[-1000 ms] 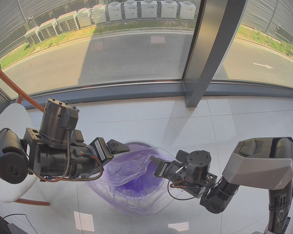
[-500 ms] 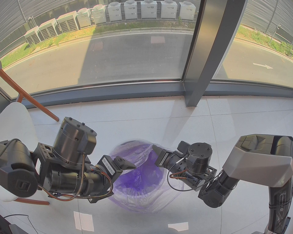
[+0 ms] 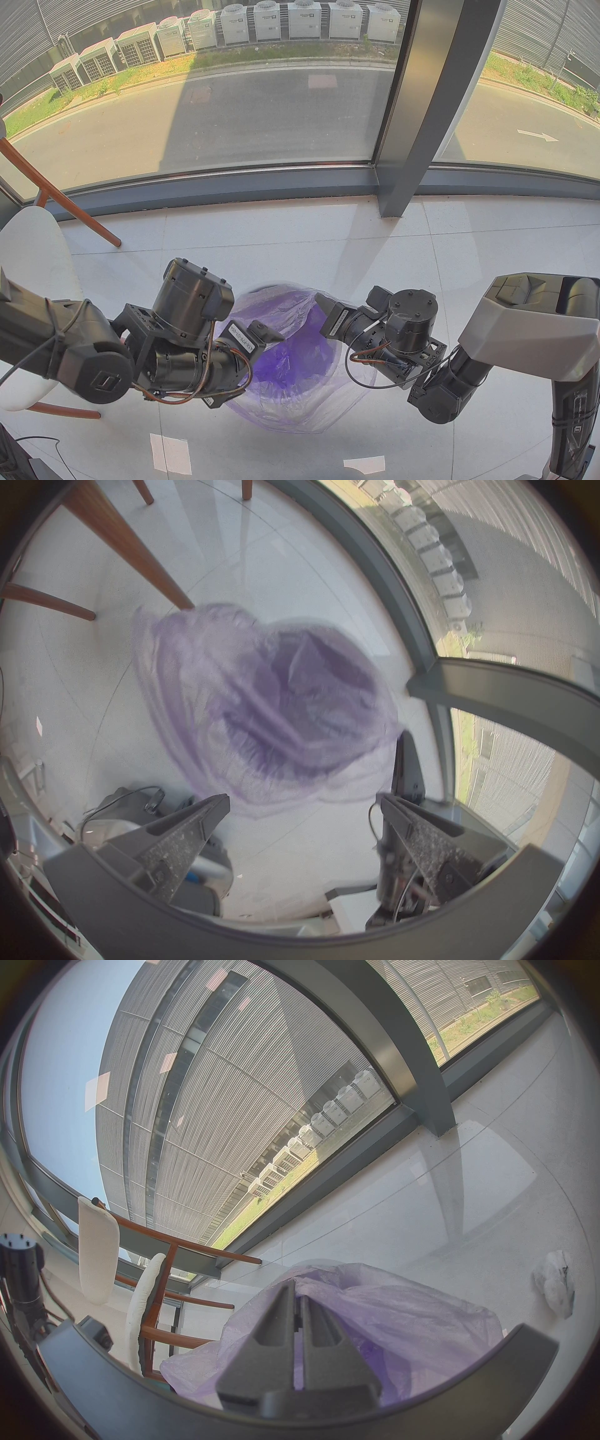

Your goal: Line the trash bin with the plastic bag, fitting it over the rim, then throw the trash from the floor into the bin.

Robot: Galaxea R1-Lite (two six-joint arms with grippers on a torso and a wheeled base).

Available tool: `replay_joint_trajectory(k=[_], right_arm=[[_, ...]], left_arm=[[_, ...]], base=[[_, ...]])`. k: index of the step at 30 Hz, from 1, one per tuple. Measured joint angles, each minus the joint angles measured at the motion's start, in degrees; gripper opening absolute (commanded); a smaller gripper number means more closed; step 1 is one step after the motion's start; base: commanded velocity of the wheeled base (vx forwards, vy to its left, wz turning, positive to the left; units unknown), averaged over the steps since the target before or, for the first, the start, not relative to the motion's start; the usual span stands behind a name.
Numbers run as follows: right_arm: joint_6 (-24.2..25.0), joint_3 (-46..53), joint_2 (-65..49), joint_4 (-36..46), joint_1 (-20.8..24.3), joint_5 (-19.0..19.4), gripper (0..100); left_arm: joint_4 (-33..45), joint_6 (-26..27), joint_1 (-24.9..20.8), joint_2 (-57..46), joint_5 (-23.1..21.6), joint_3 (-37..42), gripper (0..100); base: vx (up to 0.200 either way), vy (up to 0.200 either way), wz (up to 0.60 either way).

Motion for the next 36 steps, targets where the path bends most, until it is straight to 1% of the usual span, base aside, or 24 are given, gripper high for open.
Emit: replay_joint_trajectory(k=[5, 10, 11, 14, 20, 28, 31, 36], right_arm=[[-0.06, -0.05, -0.07, -0.04, -0.09, 0.00, 0], [-0.17, -0.27, -0.10, -0.11, -0.09, 0.05, 0], [-0.20, -0.33, -0.10, -0.11, -0.11, 0.07, 0], [-0.24, -0.85, -0.10, -0.13, -0.11, 0.07, 0], [-0.30, -1.90, -0.46, -0.46, -0.79, 0.38, 0], [-0.52, -3.67, -1.51, 0.09, -2.79, 1.94, 0], [-1.56, -4.27, -1.48, 0.13, -3.69, 3.08, 0], [-5.72, -5.81, -0.49, 0.32, -5.68, 5.01, 0]], left_arm=[[-1.67, 0.13, 3.73, 2.34, 1.23, -1.49, 100], [-1.89, 0.17, 7.74, 4.18, 1.54, -5.38, 100], [-1.91, 0.17, 8.24, 4.46, 1.62, -6.21, 0], [-2.00, 0.20, 9.44, 5.47, 1.94, -9.16, 0], [-2.08, 0.13, 10.03, 6.34, 1.94, -12.87, 0], [-2.08, 0.71, 10.50, 7.81, 1.87, -18.58, 0], [-2.08, 1.76, 11.14, 8.57, 1.89, -20.30, 0], [-2.06, 4.30, 12.15, 10.61, 2.66, -22.00, 0]], base=[[0.000, 0.000, 0.00], [0.000, 0.000, 0.00], [0.000, 0.000, 0.00], [0.000, 0.000, 0.00], [0.000, 0.000, 0.00], [0.000, 0.000, 0.00], [0.000, 0.000, 0.00], [0.000, 0.000, 0.00]])
